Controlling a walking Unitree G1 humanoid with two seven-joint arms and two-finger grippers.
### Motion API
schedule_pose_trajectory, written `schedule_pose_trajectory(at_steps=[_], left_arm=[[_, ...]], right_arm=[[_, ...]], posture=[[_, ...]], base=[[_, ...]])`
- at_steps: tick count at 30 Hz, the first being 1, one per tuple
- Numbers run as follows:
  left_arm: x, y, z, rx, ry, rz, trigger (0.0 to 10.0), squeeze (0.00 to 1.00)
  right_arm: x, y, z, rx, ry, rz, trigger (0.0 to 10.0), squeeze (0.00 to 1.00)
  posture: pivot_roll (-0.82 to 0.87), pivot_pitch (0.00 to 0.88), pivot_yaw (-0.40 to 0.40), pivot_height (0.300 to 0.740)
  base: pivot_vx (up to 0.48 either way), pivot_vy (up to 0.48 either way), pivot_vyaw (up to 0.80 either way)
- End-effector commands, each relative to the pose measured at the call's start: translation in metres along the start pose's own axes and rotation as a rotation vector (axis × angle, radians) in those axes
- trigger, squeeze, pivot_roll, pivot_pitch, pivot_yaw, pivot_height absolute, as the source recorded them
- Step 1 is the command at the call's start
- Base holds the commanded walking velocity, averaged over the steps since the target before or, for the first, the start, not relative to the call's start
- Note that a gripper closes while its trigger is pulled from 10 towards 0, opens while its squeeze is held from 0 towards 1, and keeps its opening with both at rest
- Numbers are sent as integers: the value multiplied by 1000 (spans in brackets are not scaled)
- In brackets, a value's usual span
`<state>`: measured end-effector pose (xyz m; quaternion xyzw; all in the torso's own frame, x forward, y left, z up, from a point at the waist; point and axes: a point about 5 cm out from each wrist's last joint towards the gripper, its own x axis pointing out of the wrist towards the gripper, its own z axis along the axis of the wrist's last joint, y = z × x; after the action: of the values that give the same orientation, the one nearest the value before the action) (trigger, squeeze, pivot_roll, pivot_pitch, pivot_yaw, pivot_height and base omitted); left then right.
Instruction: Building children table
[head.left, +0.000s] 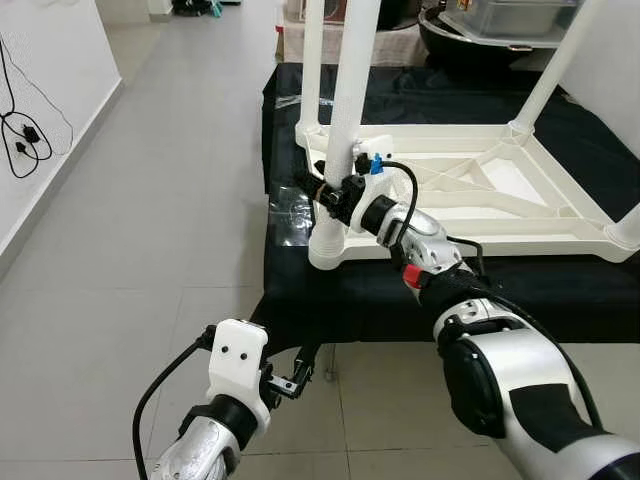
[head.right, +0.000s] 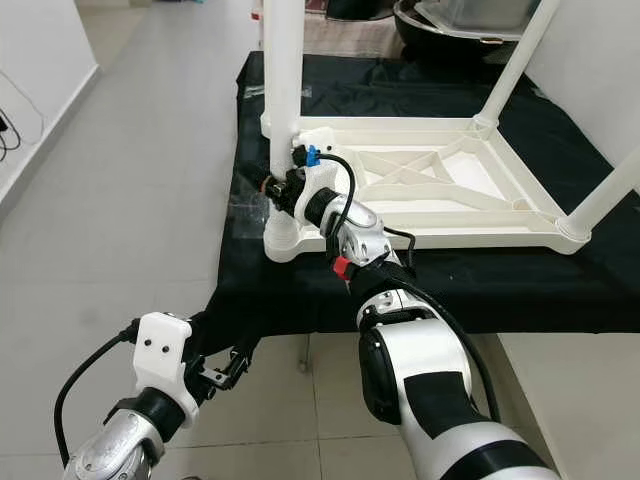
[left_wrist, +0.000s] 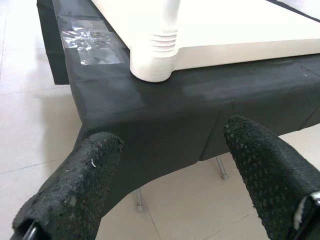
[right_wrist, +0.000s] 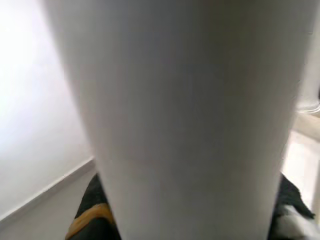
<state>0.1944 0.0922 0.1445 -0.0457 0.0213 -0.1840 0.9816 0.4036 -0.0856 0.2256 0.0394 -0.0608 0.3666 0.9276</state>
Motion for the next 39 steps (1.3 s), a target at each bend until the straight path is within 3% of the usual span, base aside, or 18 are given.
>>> schedule_pose_trajectory(at_steps=[1, 4, 8, 9, 10, 11, 12, 15, 17, 19, 22, 26, 27, 29, 30, 34, 35, 39], left_arm=[[-1, -1, -2, 2, 15, 1, 10000, 0], [0, 0, -2, 3, 13, 2, 10000, 0], [2, 1, 0, 9, 5, 7, 10000, 0], [2, 1, 0, 9, 5, 7, 10000, 0], [2, 2, 0, 10, 5, 7, 10000, 0], [2, 2, 0, 10, 5, 7, 10000, 0], [2, 2, 0, 11, 5, 5, 10000, 0], [2, 2, 0, 12, 6, 3, 10000, 0], [3, 2, -1, 14, 7, 2, 10000, 0], [4, 3, -1, 17, 7, 4, 10000, 0], [4, 3, -1, 19, 7, 6, 10000, 0], [4, 3, -1, 21, 8, 6, 10000, 0], [4, 3, -2, 22, 10, 5, 10000, 0], [4, 3, -2, 23, 12, 3, 10000, 0], [4, 3, -3, 23, 15, 2, 10000, 0], [4, 3, -4, 23, 18, 2, 10000, 0], [4, 3, -4, 22, 20, 1, 10000, 0], [4, 3, -5, 19, 21, 0, 10000, 0]], right_arm=[[0, 5, -9, 29, 3, 4, 0, 0], [-3, 3, -13, 23, 2, -30, 0, 0], [-9, -7, -22, 29, 20, -275, 0, 0], [-9, -7, -22, 29, 20, -275, 0, 0], [-13, -14, -25, 22, 40, -410, 0, 0], [-13, -14, -25, 22, 40, -410, 0, 0], [-20, -23, -28, -14, 72, -583, 0, 0], [-26, -29, -31, -30, 95, -708, 0, 0], [-39, -33, -35, -51, 119, -987, 0, 0], [-45, -24, -35, -47, 112, -1198, 0, 0], [-45, -15, -35, -31, 127, -1295, 0, 0], [-39, -4, -34, -31, 133, -1293, 0, 0], [-32, 1, -32, -23, 109, -1237, 10000, 0], [-25, 8, -30, 0, 77, -1174, 10000, 0], [-19, 12, -25, 0, 41, -1099, 10000, 1000], [-16, 14, -22, 1, 10, -1046, 10000, 1000], [-19, 10, -15, -40, -29, -1010, 10000, 0], [-27, -1, -6, -92, -90, -951, 10000, 0]], posture=[[89, 147, -99, 740], [86, 146, -98, 740], [85, 146, -97, 740], [85, 146, -97, 740], [81, 147, -96, 740], [81, 147, -96, 740], [79, 147, -94, 740], [79, 146, -93, 740], [84, 143, -92, 740], [85, 142, -92, 740], [85, 141, -93, 740], [86, 138, -91, 740], [85, 135, -90, 740], [87, 130, -90, 740], [85, 128, -90, 740], [82, 124, -88, 740], [83, 120, -89, 740], [83, 117, -87, 740]], base=[[0, 0, 0], [0, 0, 0], [0, 0, 0], [0, 0, 0], [0, 0, 0], [0, 0, 0], [0, 0, 0], [0, 0, 0], [0, 0, 0], [0, 0, 0], [0, 0, 0], [0, 0, 0], [0, 0, 0], [0, 0, 0], [0, 0, 0], [0, 0, 0], [0, 0, 0], [0, 0, 0]])
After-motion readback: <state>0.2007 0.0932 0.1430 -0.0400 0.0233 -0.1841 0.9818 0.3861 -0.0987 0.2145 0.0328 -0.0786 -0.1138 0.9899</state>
